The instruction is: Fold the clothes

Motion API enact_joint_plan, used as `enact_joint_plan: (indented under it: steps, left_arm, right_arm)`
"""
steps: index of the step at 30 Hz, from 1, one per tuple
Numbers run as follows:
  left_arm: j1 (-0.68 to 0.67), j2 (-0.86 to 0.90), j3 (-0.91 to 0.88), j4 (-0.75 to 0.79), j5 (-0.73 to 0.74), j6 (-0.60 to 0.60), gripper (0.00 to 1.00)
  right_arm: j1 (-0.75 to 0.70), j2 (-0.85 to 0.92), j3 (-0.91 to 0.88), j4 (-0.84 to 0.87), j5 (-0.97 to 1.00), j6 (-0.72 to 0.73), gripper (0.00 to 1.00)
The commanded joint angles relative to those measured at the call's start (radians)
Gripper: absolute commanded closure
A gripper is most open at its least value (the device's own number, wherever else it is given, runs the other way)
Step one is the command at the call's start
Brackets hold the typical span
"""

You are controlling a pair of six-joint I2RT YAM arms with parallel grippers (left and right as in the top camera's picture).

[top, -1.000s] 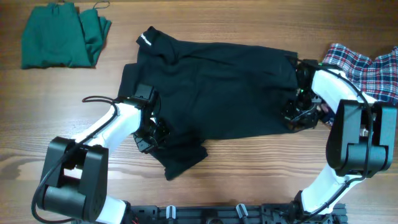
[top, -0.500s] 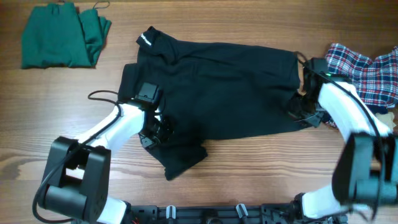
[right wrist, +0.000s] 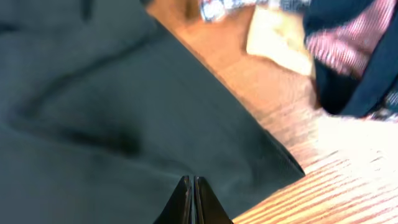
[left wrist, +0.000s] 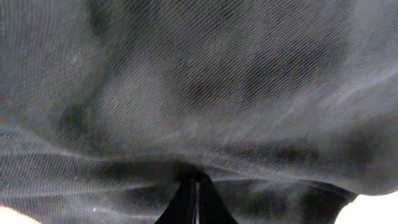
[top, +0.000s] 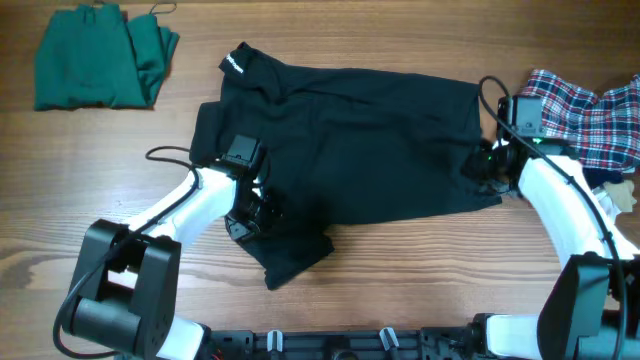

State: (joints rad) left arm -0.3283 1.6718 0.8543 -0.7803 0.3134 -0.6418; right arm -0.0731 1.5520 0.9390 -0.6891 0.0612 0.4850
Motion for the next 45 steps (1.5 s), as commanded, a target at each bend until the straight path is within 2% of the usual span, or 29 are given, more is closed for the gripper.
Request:
enact_joint_plan:
  steps: [1, 16, 24, 32, 39, 43, 45]
  left_arm:
    - [-0.004, 0.011, 0.008, -0.026, 0.016, -0.025, 0.96]
    - [-0.085, 0.012, -0.030, -0.035, 0.025, -0.055, 0.96]
    - [-0.127, 0.011, -0.146, -0.060, 0.050, -0.078, 0.96]
    - [-0.127, 0.011, -0.168, -0.146, 0.061, -0.078, 0.96]
    - [-0.127, 0.011, -0.168, -0.194, 0.058, -0.082, 0.96]
    - [-0.127, 0.007, -0.167, -0.258, -0.035, -0.135, 0.96]
    - [-0.125, -0.010, -0.158, -0.271, -0.035, -0.134, 0.96]
  right_arm:
    - [-0.003, 0.023, -0.063, 0.028, 0.018, -0.005, 0.96]
    - [-0.004, 0.186, -0.066, 0.064, 0.010, -0.002, 0.96]
    - [-0.004, 0.197, -0.066, -0.017, 0.010, 0.022, 0.96]
    - [-0.004, 0.197, -0.067, -0.177, -0.006, 0.153, 0.96]
    - [-0.004, 0.196, -0.067, -0.319, -0.016, 0.353, 0.96]
    - [-0.004, 0.176, -0.067, -0.344, 0.023, 0.442, 0.96]
    - [-0.004, 0.141, -0.067, -0.344, 0.051, 0.467, 0.96]
